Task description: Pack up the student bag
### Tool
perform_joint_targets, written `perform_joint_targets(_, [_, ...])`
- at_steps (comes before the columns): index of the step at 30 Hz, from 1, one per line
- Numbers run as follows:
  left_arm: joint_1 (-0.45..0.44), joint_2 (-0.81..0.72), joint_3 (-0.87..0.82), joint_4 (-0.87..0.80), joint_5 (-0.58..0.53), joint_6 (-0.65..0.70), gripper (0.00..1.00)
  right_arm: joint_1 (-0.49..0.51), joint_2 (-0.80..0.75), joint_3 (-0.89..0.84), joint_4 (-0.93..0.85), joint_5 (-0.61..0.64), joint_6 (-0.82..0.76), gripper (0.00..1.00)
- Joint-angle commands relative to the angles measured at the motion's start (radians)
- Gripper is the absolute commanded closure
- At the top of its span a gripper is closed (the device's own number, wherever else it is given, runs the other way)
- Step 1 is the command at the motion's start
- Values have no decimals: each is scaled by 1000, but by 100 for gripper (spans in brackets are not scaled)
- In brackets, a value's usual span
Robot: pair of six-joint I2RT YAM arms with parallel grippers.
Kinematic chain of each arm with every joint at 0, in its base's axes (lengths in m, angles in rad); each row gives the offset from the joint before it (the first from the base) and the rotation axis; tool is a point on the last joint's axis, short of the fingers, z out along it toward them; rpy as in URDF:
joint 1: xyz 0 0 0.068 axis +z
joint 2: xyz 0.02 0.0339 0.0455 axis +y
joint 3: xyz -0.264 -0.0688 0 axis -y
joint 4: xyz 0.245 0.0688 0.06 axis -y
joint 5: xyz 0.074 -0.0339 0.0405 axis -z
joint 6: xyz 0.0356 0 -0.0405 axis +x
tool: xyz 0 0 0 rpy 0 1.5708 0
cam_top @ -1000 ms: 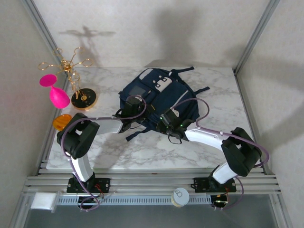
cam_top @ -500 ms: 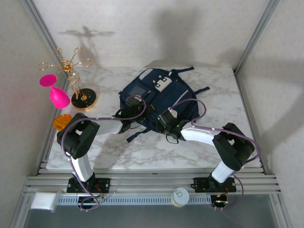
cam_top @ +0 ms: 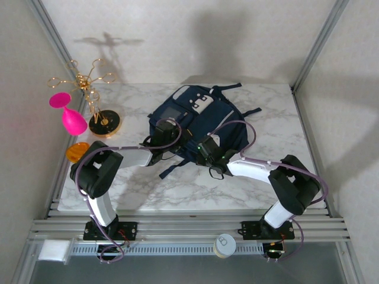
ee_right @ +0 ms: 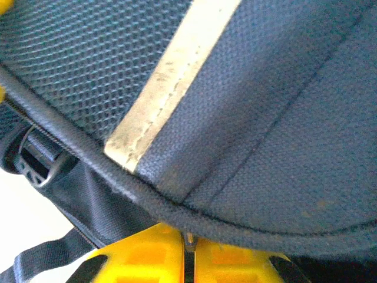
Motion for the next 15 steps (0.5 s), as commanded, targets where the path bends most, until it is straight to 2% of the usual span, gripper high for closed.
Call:
perform_joint_targets(1, [20, -43, 21, -28, -25, 22, 100, -2, -64, -5, 39, 45, -105, 88])
perform_joint_targets(5, [24, -54, 19, -14, -24, 13, 100, -1, -90, 4, -3, 37, -162, 89])
perform_joint_targets(11, [30, -48, 35, -39, -28, 18, 100, -4, -92, 11, -75, 87, -156, 92])
perform_joint_targets(15, [55, -68, 23, -81, -69, 28, 100, -6, -128, -13, -126, 119, -139, 94])
